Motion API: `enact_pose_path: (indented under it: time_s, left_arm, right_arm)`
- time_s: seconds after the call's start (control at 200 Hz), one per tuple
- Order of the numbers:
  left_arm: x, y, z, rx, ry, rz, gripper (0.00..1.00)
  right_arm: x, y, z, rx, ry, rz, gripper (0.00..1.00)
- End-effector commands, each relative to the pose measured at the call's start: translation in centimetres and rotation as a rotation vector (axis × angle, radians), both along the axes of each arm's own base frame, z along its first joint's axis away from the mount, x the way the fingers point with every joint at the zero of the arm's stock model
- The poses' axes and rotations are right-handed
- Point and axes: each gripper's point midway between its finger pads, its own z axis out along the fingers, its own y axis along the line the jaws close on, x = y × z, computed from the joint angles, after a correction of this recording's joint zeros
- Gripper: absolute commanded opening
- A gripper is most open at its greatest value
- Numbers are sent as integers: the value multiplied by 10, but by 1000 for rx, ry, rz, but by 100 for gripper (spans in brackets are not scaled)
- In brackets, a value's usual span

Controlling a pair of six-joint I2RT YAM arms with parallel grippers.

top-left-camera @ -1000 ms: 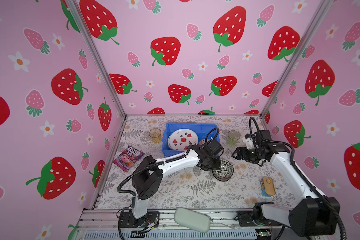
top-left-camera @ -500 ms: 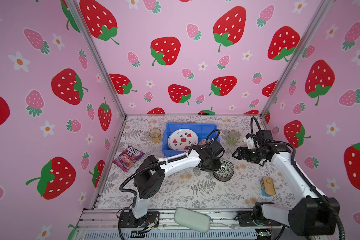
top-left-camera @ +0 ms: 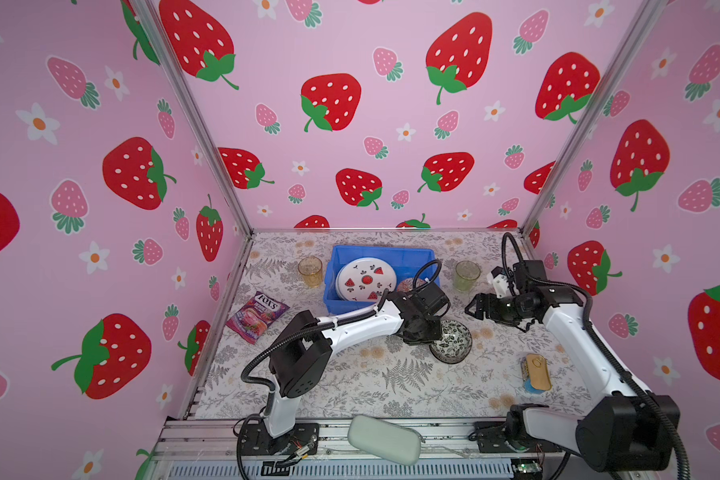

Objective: Place the mixed dishes into the plastic bin
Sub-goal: 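Grip the green-leaf bowl rim with the left gripper while right hovers nearby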

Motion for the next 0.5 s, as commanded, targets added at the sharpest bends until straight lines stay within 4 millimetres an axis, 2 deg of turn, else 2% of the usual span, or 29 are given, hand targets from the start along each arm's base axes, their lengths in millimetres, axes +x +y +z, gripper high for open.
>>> enact_pose_path:
  time_s: [0.0, 0.495]
  left_arm:
    - [-4, -7, 25, -43, -23, -20, 0]
    - [-2, -3, 61, -98, -63, -24, 0]
  right_arm:
    - [2, 0, 12, 5, -20, 23, 83]
    - [5, 5, 24, 23, -35, 45, 83]
